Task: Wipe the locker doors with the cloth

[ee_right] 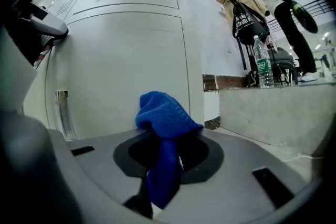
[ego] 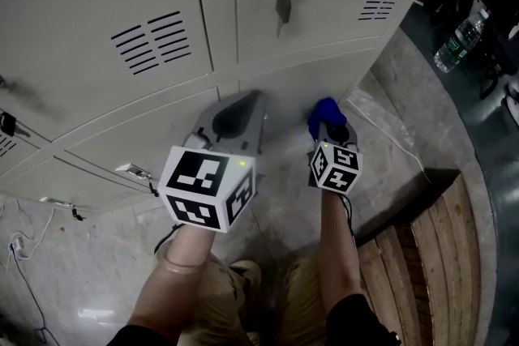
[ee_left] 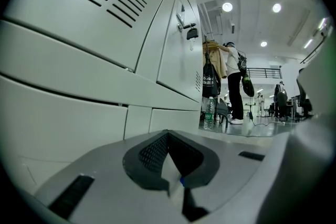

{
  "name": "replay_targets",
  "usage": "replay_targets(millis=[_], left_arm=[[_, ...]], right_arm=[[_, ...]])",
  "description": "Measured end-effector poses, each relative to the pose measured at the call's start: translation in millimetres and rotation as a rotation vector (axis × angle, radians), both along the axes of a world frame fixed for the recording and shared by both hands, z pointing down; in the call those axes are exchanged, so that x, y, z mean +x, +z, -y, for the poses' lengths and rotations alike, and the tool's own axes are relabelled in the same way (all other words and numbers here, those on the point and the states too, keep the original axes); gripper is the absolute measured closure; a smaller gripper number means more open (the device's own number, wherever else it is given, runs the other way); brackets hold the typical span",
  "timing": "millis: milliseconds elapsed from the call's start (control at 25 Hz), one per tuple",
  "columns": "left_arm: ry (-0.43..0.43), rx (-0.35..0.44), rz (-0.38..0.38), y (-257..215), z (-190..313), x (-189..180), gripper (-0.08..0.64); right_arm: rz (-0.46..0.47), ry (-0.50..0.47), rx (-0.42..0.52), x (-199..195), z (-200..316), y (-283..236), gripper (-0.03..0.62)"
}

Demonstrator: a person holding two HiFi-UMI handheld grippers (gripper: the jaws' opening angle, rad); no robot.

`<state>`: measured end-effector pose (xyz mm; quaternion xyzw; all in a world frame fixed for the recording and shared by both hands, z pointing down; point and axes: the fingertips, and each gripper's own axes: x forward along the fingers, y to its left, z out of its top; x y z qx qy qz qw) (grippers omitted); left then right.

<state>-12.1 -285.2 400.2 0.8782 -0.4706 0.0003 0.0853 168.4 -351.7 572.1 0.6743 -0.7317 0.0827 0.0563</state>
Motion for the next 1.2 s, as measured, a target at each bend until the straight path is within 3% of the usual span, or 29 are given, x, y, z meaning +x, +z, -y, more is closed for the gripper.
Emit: replay_targets(millis=[400,600,800,920,1200], left_arm=[[0.059,0.017,0.074,1,-5,13,0.554],[0.04,0.013,0.056,-6,-6,3,0.554],[0.035,0.017,0.059,-8,-12,0,0.554],[0.026,0.006,0.055,-11,-17,-2,0.554],[0.012,0.047,0.047,-30,-38,-2,0.554]], right_arm=[[-0.02,0.113,-0.022,38,16,6,0.5],[-0.021,0.13,-0.049,45,18,8,0.5],[0.033,0.144,-0.013,35,-5,6,0.5],[0.08,0.132,-0.018,25,-20,12,0.5],[0.008,-0.037,0.013,-24,-42,-4,0.5]])
